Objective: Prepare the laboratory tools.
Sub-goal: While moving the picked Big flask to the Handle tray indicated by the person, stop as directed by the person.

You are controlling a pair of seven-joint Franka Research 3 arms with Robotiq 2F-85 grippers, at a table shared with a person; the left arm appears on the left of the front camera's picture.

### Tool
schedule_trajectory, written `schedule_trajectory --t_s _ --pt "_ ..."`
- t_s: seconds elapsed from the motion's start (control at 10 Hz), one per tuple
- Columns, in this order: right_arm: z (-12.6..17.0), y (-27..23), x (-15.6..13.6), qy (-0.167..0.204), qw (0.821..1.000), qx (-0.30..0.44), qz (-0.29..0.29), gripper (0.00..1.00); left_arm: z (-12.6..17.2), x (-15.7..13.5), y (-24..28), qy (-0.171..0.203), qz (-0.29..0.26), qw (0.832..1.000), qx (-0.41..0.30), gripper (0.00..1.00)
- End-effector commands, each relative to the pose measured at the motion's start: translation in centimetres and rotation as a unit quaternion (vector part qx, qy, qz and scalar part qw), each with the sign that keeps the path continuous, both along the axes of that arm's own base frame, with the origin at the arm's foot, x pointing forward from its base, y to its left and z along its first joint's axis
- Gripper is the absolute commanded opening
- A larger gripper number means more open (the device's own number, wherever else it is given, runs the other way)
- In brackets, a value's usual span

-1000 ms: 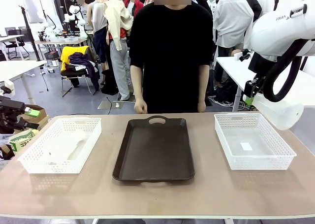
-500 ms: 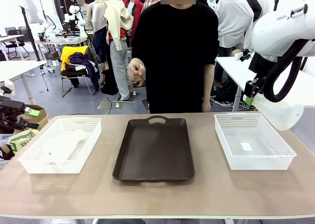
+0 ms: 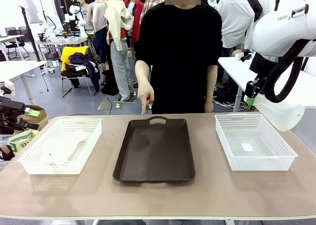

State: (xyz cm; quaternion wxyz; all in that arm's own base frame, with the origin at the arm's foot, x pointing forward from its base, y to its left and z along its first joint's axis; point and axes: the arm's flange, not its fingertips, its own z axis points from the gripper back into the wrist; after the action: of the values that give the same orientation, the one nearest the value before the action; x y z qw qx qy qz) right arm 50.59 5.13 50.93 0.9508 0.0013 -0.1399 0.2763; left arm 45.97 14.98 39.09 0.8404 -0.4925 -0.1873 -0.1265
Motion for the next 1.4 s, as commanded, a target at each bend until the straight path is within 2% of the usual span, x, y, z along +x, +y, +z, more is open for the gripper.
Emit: schedule_trajectory --t_s 0.0,1.1,1.2,1.3 --pt "0.01 0.03 0.04 0.003 1.000 -0.006 0.002 0.00 0.16 -0.09 0.13 0.000 -0.002 1.000 0.003 1.00" --pt "0.01 0.03 0.04 0.003 1.000 -0.006 0.002 0.00 0.16 -0.09 0.13 0.000 -0.002 1.000 0.003 1.00" --pt "0.00 0.00 0.00 0.000 1.000 0.000 0.000 0.00 0.16 -0.09 0.13 0.000 -0.002 1.000 0.003 1.00" --pt "0.46 0.24 -0.30 -0.020 0.999 0.022 0.018 0.00 0.16 -0.09 0.13 0.000 -0.002 1.000 0.003 1.00"
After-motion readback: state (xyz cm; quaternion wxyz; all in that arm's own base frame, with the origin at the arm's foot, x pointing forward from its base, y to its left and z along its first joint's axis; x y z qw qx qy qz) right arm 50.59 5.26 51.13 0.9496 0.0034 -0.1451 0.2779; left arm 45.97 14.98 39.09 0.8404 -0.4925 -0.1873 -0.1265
